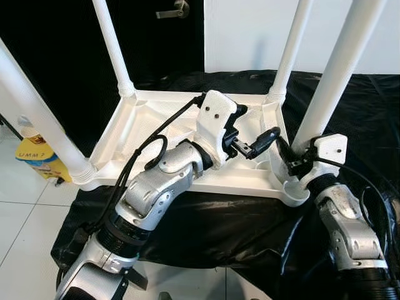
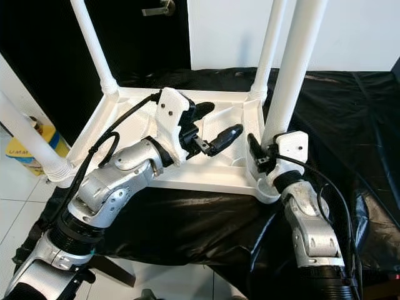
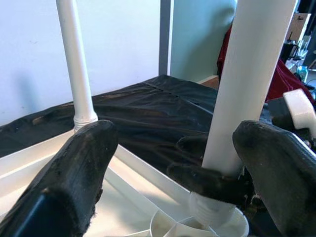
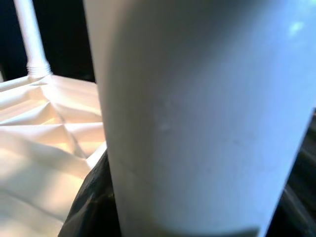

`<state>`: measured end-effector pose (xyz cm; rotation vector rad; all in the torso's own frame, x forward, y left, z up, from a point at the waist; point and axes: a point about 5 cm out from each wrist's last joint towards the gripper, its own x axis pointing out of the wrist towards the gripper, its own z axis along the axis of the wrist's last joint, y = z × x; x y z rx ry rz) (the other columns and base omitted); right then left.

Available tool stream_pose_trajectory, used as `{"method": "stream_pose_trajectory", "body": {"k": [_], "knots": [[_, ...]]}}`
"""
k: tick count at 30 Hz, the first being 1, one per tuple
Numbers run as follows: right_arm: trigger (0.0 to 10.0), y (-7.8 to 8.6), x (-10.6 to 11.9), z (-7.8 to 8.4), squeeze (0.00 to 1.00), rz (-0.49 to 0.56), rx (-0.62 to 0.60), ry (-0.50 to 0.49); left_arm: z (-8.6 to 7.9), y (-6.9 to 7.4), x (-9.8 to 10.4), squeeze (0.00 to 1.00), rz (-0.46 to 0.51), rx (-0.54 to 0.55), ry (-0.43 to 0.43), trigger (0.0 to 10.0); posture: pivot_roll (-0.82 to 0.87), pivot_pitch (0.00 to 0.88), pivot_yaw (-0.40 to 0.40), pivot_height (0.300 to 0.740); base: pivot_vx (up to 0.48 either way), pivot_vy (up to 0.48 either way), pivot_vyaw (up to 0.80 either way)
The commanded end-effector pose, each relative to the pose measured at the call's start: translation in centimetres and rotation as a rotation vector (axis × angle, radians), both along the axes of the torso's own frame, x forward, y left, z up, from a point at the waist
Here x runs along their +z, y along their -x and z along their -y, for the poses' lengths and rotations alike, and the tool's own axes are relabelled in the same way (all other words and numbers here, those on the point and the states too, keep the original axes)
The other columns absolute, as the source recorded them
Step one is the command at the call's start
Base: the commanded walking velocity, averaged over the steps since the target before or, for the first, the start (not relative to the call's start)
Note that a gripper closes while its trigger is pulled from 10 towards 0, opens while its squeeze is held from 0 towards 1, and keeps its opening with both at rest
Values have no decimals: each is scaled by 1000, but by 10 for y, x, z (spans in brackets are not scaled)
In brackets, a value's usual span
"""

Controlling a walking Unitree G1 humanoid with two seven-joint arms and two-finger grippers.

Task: Building children table

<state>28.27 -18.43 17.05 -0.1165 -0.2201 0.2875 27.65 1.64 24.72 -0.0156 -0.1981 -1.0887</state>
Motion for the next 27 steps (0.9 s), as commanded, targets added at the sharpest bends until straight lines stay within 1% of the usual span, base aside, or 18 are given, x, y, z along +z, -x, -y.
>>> {"method": "stream_pose_trajectory", "body": {"k": [1, 2, 3, 4, 5, 7, 10, 11, 12, 14, 15, 18, 21, 26, 27], "knots": [[10000, -1, 3, -2, 0, 2, 33, 2, 6, 19, 3, 0, 63, -384, -63, 10000, -54, 19, 8, 740, 0, 0, 0], [10000, -2, 6, -4, 0, -10, 108, 37, 6, 22, 7, 0, 77, -425, -63, 10000, -55, 14, 1, 740, 0, 0, 0], [10000, -2, 6, -4, 0, -10, 108, 37, 6, 22, 7, 0, 77, -425, -63, 10000, -55, 14, 1, 740, 0, 0, 0], [10000, -3, 8, -7, 0, -27, 200, 80, 7, 25, 10, 0, 93, -469, -71, 10000, -55, 11, -6, 740, 0, 0, 0], [10000, -3, 8, -7, 0, -27, 200, 80, 7, 25, 10, 0, 93, -469, -71, 10000, -55, 11, -6, 740, 0, 0, 0], [10000, -3, 9, -12, 0, -74, 352, 143, 9, 28, 15, 0, 112, -527, -82, 10000, -55, 5, -10, 740, 0, 0, 0], [10000, -2, 9, -14, 0, -117, 456, 194, 11, 30, 18, 0, 118, -564, -83, 10000, -57, 0, -11, 740, 0, 0, 0], [10000, -2, 9, -14, 0, -117, 456, 194, 11, 30, 18, 0, 118, -564, -83, 10000, -57, 0, -11, 740, 0, 0, 0], [10000, -3, 10, -14, 0, -129, 485, 203, 12, 31, 19, 0, 120, -582, -83, 10000, -57, 0, -14, 740, 0, 0, 0], [10000, -3, 10, -14, 0, -129, 485, 203, 12, 31, 19, 0, 120, -582, -83, 10000, -57, 0, -14, 740, 0, 0, 0], [10000, -5, 12, -15, 0, -140, 514, 213, 13, 32, 20, 0, 126, -599, -85, 10000, -57, 0, -17, 740, 0, 0, 0], [10000, -6, 14, -15, 0, -141, 537, 222, 14, 34, 22, 0, 126, -622, -81, 10000, -58, 0, -17, 740, 0, 0, 0], [10000, -13, 19, -17, 0, -141, 569, 226, 17, 36, 27, 0, 135, -662, -77, 10000, -57, 0, -24, 740, 0, 0, 0], [10000, -14, 20, -18, 0, -146, 593, 236, 18, 38, 28, 0, 129, -683, -64, 10000, -59, 0, -25, 740, 0, 0, 0], [10000, -13, 20, -19, 0, -155, 620, 244, 18, 38, 29, 0, 120, -690, -55, 10000, -58, 0, -26, 740, 0, 0, 0]]}}
